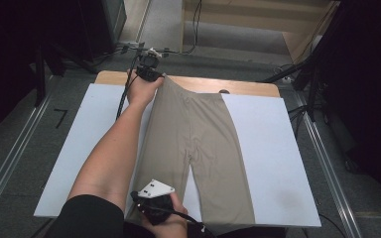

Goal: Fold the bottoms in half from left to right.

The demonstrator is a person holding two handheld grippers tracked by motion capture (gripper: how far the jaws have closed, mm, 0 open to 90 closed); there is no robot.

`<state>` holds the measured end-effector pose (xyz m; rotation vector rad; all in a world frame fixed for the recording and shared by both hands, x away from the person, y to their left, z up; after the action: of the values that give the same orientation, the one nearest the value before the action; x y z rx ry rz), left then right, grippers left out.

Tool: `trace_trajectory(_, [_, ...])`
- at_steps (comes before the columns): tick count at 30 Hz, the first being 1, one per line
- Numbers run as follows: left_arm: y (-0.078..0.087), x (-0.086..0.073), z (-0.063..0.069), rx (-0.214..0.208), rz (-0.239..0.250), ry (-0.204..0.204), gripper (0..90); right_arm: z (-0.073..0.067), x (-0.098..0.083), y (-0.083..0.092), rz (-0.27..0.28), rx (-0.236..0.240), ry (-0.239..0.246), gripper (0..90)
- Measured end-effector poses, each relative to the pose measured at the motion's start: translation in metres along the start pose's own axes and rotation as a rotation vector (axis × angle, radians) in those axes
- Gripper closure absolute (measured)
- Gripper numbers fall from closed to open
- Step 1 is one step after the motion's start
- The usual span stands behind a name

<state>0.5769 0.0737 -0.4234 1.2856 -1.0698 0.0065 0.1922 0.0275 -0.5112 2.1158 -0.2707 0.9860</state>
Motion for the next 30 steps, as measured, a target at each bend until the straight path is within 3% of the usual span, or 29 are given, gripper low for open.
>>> trace_trajectory(6, [0.009,-0.005,-0.015,0.032,-0.005,0.009,87.6,-0.012,0.013,0.016,0.064,0.078,0.035,89.0])
trace_trajectory(11, [0.015,-0.013,-0.019,0.037,0.008,0.018,87.5,-0.008,0.015,0.033,0.079,0.076,0.039,89.0])
trace_trajectory(16, [0.013,-0.016,-0.007,0.019,0.027,0.019,87.1,0.014,0.006,0.058,0.084,0.039,0.068,88.9])
trace_trajectory(23, [0.011,-0.005,0.019,-0.020,0.084,-0.002,87.0,0.040,-0.014,0.094,0.112,-0.048,0.093,88.9])
trace_trajectory(30, [0.002,0.003,0.041,-0.062,0.116,0.004,87.1,0.071,-0.030,0.129,0.141,-0.103,0.045,88.9])
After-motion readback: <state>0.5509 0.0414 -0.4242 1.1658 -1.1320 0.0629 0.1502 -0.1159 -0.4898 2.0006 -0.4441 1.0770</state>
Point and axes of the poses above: each handheld gripper's, and its own axes: y roughly backward along the jaws, x roughly out of its top, z roughly to its right, the point moved 2 cm from there along -y, roughly forward along the jaws, and after that the axes turned 15 degrees about -y, right-handed, at the moved point
